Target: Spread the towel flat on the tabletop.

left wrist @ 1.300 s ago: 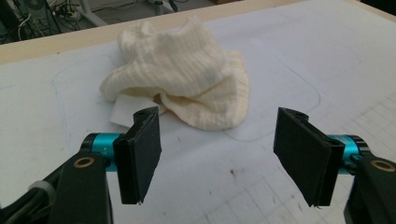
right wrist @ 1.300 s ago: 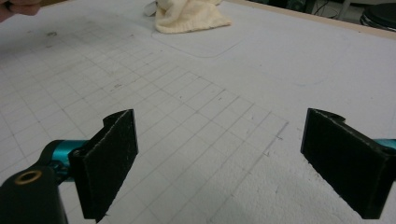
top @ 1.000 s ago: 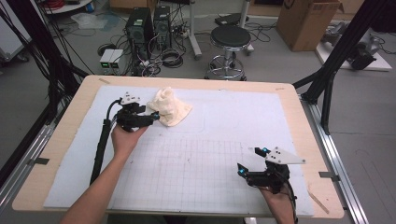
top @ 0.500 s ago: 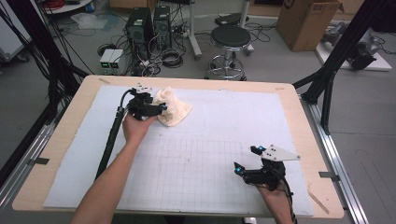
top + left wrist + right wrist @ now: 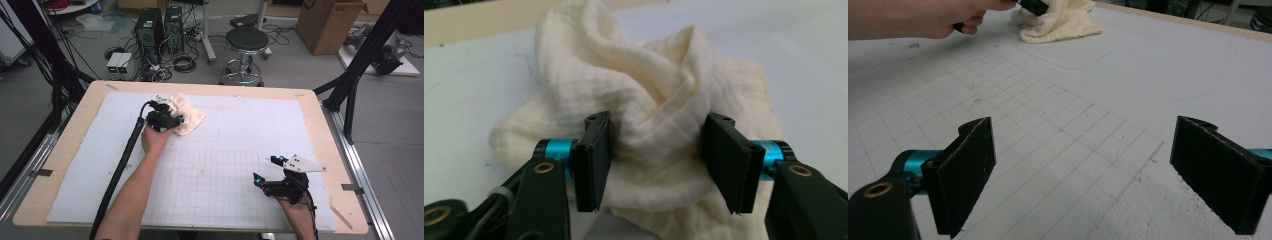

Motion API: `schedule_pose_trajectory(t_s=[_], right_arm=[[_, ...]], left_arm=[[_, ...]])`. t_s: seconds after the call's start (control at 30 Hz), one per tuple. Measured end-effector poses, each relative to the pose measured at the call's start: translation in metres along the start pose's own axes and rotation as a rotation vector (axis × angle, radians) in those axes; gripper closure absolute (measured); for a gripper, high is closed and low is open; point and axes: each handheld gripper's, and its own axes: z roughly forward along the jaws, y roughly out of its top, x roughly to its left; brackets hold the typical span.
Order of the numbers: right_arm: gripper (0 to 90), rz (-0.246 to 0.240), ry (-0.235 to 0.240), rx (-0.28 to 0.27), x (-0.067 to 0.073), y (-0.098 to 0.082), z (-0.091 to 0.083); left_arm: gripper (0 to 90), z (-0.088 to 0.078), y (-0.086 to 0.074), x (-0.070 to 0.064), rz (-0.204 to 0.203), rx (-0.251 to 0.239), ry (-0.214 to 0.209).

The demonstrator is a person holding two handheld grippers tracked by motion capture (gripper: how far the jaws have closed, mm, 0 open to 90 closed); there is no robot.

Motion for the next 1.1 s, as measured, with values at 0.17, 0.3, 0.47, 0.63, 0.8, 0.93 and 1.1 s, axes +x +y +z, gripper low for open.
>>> schedule_pose_trajectory(t_s=[0.17,0.3,0.47,0.63,0.8,0.93,1.1], right_arm=[[10.5,0.001,0.002,-0.008,-0.001,0.0,0.0],[10.5,0.005,0.0,-0.004,-0.001,0.0,0.0],[10.5,0.011,0.005,0.001,0.0,-0.001,0.002],[10.5,0.006,0.002,0.011,0.001,-0.003,0.002],[10.5,0.004,0.001,0.024,0.001,-0.005,0.003],[10.5,-0.004,-0.006,0.025,0.002,-0.004,0.004],[10.5,-0.004,-0.012,0.028,0.002,-0.005,0.003]], left_arm=[[50.7,0.004,0.003,-0.006,0.006,0.022,0.041],[57.9,0.003,0.002,-0.008,0.025,0.024,0.064],[73.2,0.001,0.004,-0.008,0.002,0.026,0.064],[79.6,-0.006,0.007,-0.002,-0.01,0.029,0.027],[81.8,-0.015,0.01,0.002,-0.002,0.008,0.009],[82.2,-0.021,0.013,0.002,-0.014,-0.017,-0.012],[82.3,-0.034,0.017,-0.001,-0.001,-0.037,-0.043]])
